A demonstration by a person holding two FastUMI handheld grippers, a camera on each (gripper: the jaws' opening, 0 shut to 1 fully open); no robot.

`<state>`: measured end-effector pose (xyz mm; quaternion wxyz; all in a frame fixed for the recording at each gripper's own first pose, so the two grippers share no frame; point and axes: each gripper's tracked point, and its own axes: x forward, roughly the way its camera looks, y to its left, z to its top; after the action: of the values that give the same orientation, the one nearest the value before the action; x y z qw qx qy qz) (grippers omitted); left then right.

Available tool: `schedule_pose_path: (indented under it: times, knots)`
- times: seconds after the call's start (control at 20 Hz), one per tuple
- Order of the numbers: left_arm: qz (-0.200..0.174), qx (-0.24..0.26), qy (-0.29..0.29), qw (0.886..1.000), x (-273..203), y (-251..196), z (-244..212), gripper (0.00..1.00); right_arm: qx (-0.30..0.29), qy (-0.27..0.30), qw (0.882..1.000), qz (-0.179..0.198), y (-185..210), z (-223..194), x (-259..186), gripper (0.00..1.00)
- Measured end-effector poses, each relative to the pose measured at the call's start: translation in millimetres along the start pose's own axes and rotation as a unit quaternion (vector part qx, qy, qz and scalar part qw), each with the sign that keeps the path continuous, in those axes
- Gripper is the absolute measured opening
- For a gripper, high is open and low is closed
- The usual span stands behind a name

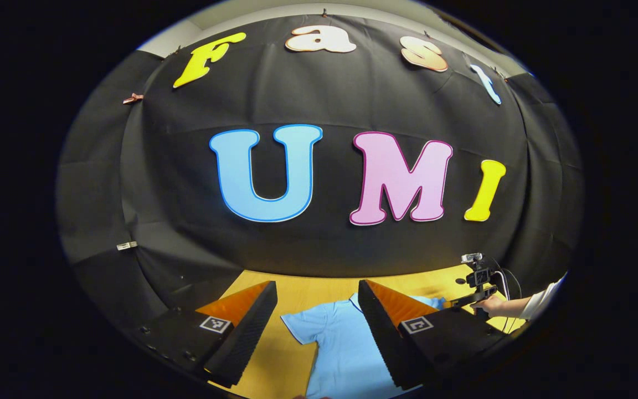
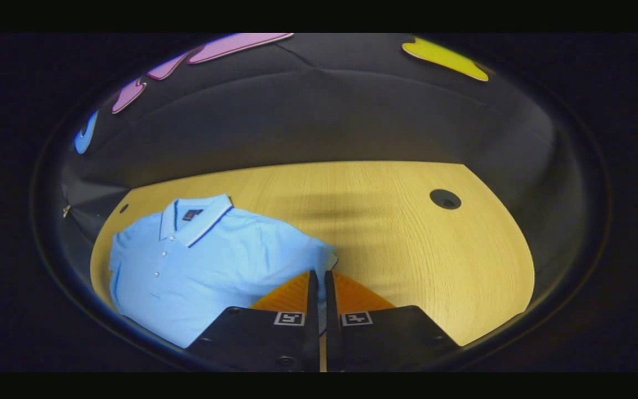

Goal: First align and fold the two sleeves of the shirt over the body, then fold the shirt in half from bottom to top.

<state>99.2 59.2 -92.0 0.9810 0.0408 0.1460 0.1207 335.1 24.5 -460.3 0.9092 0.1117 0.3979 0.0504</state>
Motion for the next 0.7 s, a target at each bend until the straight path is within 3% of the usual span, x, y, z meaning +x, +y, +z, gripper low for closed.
schedule_pose_path:
  times: [0.05, 0.1, 0.25, 0.35, 0.45, 0.5, 0.7]
  knots:
    - [0.002, -0.008, 0.003, 1.0, 2.2, 0.6, -2.0, 0.96, -0.003, -0.008, 1.0, 0.009, 9.0, 6.5, -5.2, 0.04]
    - [0.003, -0.017, 0.007, 1.0, 2.5, 1.1, -5.1, 0.96, -0.006, -0.014, 1.0, 0.019, 18.9, 12.3, -9.3, 0.14]
    - [0.0, -0.029, 0.015, 0.999, 3.4, -1.6, -9.1, 0.96, -0.017, -0.026, 0.998, 0.046, 45.6, 19.7, -16.2, 0.03]
    - [0.0, -0.023, 0.017, 1.0, 3.3, -1.9, -9.9, 0.96, -0.018, -0.025, 0.997, 0.069, 64.5, 19.5, -18.9, 0.03]
    - [0.001, -0.024, 0.019, 1.0, 4.3, -1.8, -12.6, 0.96, -0.021, -0.023, 0.995, 0.094, 82.1, 17.4, -22.9, 0.14]
    - [0.001, -0.026, 0.02, 0.999, 3.8, -1.6, -13.2, 0.96, -0.025, -0.022, 0.994, 0.107, 92.2, 16.1, -23.3, 0.03]
    - [-0.008, -0.019, 0.023, 1.0, 7.6, -5.1, -19.4, 0.96, -0.047, 0.003, 0.989, 0.137, 118.0, -3.9, -13.7, 0.04]
